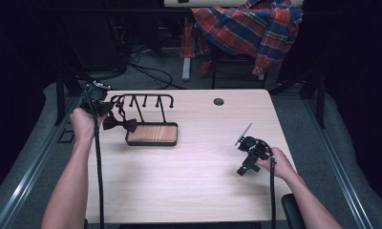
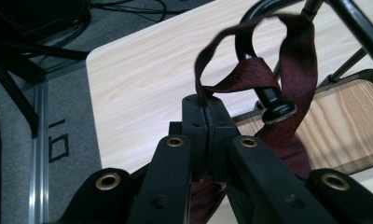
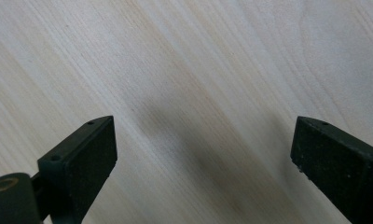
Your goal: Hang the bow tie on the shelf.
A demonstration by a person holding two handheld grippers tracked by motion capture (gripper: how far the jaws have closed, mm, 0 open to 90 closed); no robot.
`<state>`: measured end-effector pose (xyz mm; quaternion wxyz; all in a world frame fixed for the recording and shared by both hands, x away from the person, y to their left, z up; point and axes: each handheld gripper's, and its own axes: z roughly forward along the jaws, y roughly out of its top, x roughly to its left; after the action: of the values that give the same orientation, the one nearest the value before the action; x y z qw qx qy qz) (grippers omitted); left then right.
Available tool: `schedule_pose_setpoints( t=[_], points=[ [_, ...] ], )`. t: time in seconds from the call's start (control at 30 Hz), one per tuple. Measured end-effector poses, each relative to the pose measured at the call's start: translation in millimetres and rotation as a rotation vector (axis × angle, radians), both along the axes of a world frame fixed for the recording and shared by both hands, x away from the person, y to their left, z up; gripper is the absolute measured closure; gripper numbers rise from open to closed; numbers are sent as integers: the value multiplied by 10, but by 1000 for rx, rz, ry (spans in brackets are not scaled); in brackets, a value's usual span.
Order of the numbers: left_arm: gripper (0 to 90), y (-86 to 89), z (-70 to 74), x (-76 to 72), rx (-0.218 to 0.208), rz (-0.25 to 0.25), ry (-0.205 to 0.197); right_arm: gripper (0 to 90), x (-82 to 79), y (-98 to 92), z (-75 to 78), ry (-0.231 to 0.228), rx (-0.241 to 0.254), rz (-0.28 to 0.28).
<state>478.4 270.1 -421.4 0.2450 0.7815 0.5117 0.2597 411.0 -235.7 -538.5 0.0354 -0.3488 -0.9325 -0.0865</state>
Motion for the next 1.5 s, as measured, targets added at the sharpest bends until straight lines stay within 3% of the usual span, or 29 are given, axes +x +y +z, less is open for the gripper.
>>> schedule_pose_setpoints(
  t=[0.37, 0.57, 0.83, 1.23, 1.3, 1.33, 1.37, 1.43, 1.5],
  points=[
    [875, 6, -125, 9, -32, 7, 9, 69, -3, 18, -6, -1, 3, 6],
    [881, 5, -139, 65, -40, 23, -24, 69, 1, 16, -3, -1, -2, 12],
    [866, -26, -203, 110, -61, 17, -11, 69, 3, 8, 1, 4, -1, 12],
    [694, 19, -287, 53, -67, 20, 17, 69, -3, 4, 0, -2, 4, 8],
    [627, 27, -274, 46, -60, 27, 22, 69, -2, 4, 2, 2, -1, 5],
    [549, 29, -271, 43, -57, 31, 23, 69, -2, 5, -1, 2, 2, 6],
    [549, 30, -266, 37, -57, 40, 26, 69, -2, 5, -1, 2, 2, 6],
    [459, 37, -257, 22, -55, 61, 19, 69, -5, 6, -1, -2, 1, 6],
    [387, 54, -245, 5, -72, 71, 13, 69, -5, 5, -1, -2, 2, 7]
  ],
)
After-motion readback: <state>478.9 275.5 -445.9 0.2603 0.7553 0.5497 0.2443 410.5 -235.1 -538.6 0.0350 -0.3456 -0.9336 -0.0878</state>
